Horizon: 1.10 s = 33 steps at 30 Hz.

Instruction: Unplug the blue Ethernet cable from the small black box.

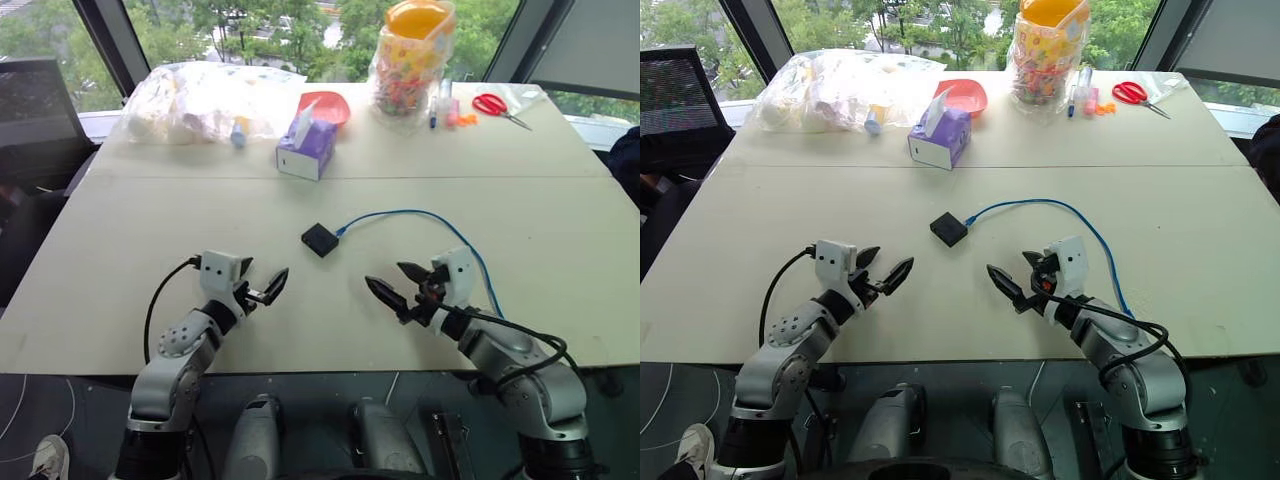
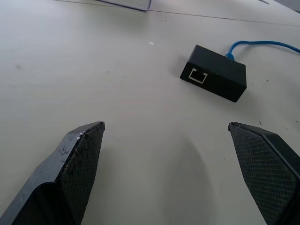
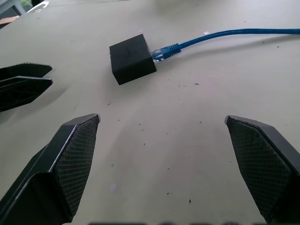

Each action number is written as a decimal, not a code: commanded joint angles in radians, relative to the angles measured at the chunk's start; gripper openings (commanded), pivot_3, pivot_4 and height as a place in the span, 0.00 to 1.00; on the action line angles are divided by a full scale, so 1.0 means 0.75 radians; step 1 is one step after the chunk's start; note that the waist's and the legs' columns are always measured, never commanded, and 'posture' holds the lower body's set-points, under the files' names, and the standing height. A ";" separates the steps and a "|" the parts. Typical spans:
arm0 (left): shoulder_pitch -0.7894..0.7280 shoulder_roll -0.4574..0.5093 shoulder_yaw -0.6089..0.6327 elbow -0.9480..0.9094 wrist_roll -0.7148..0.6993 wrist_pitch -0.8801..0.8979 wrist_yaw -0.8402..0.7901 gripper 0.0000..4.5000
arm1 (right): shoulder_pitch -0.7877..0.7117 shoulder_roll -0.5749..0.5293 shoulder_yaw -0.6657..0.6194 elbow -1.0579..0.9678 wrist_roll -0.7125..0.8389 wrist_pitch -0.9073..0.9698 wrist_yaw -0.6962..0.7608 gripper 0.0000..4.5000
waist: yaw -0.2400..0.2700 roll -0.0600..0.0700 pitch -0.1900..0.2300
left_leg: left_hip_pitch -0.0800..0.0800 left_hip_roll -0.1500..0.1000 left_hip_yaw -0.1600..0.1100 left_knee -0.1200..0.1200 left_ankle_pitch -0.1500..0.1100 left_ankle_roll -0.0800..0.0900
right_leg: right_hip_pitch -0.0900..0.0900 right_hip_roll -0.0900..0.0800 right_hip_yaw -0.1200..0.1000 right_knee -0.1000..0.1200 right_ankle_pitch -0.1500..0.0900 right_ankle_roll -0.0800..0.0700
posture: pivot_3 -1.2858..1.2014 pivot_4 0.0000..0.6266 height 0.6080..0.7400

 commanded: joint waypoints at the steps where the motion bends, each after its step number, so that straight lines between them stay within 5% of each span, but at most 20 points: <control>1: -0.006 0.015 0.001 -0.079 0.009 -0.024 -0.002 0.99 | -0.014 -0.038 0.005 -0.050 0.021 -0.004 0.040 1.00 | -0.001 0.000 0.000 | 0.000 0.000 0.000 0.000 0.000 0.000 | 0.000 0.000 0.000 0.000 0.000 0.000 | 0.52 0.24 0.96; 22: -0.043 0.086 -0.035 -0.027 -0.086 0.021 -0.202 0.99 | -0.257 -0.358 0.083 0.032 0.048 0.229 0.243 1.00 | 0.000 0.000 0.000 | 0.000 0.000 0.000 0.000 0.000 0.000 | 0.000 0.000 0.000 0.000 0.000 0.000 | 0.52 0.24 0.96; 27: -0.055 0.067 -0.041 -0.021 -0.087 0.016 -0.195 0.99 | -0.526 -0.480 0.186 0.187 0.026 0.238 0.438 1.00 | -0.004 0.000 0.000 | 0.000 0.000 0.000 0.002 0.000 0.000 | 0.000 0.000 0.000 0.001 0.000 0.000 | 0.52 0.24 0.96; 33: -0.024 0.080 -0.002 -0.040 -0.100 0.002 -0.186 0.99 | -1.071 -0.602 0.589 0.615 -0.233 0.049 0.931 1.00 | -0.007 0.000 0.001 | 0.000 0.000 0.001 0.001 0.000 0.000 | -0.002 0.000 0.000 0.000 0.000 0.000 | 0.52 0.24 0.96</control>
